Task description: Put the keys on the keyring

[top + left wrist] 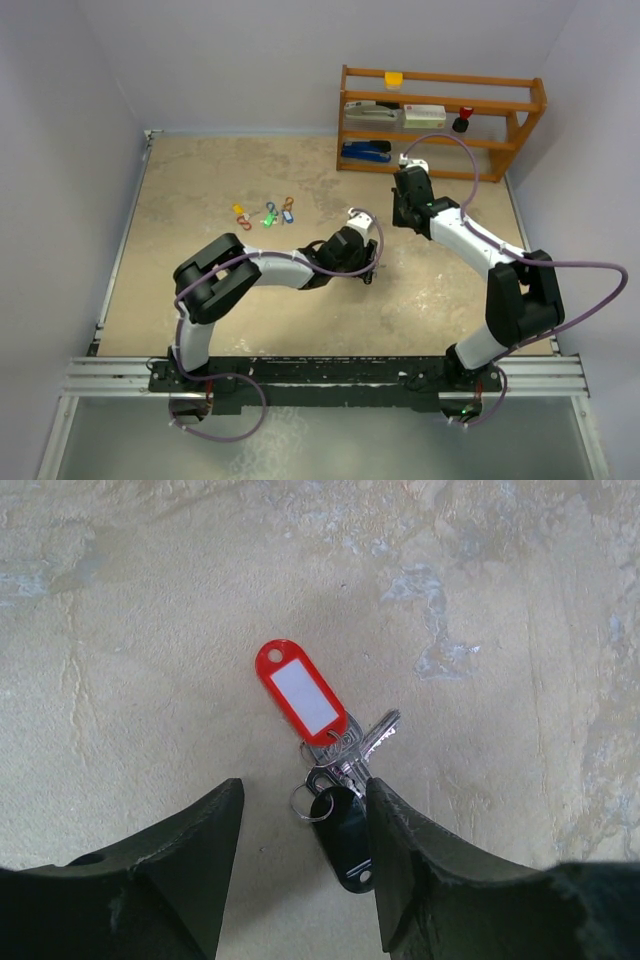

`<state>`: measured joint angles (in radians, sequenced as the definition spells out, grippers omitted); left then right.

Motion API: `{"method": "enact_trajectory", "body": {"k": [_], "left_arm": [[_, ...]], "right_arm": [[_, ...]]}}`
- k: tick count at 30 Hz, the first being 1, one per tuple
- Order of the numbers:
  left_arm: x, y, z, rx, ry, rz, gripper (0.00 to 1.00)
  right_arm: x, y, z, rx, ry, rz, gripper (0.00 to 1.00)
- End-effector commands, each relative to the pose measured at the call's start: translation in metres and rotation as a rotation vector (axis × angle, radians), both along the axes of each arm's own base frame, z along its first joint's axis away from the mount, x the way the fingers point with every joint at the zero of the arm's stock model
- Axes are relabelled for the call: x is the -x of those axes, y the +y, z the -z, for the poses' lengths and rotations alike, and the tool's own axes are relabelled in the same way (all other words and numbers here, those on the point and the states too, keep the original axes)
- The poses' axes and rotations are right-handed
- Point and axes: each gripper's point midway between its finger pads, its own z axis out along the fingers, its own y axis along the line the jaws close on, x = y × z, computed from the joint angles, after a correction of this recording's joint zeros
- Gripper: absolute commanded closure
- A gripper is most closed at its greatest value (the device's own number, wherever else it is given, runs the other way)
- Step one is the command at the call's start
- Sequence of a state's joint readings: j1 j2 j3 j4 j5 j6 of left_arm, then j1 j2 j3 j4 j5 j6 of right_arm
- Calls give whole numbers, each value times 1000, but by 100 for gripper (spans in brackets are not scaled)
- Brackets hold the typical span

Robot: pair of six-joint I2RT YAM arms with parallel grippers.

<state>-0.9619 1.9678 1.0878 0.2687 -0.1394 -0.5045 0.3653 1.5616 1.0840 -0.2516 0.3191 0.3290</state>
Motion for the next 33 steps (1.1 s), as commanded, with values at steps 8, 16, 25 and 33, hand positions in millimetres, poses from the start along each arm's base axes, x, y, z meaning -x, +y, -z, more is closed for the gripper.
{"method": "enact_trajectory", "body": {"k": [8,16,25,33], "left_arm": [[-11,-24,-18,10,-115,55,54],[-12,-26,-10,-14,-130,54,60],[-13,-25,-5,-29,-135,50,69],[-14,-24,-5,-35,-141,41,75]], "right_arm": [[-4,1,-18,-29,-60,-9,100],[-3,1,-17,-30,-55,-11,100],[-2,1,-15,-31,-53,-12,100],[-2,1,-14,-32,-51,-14,100]]}}
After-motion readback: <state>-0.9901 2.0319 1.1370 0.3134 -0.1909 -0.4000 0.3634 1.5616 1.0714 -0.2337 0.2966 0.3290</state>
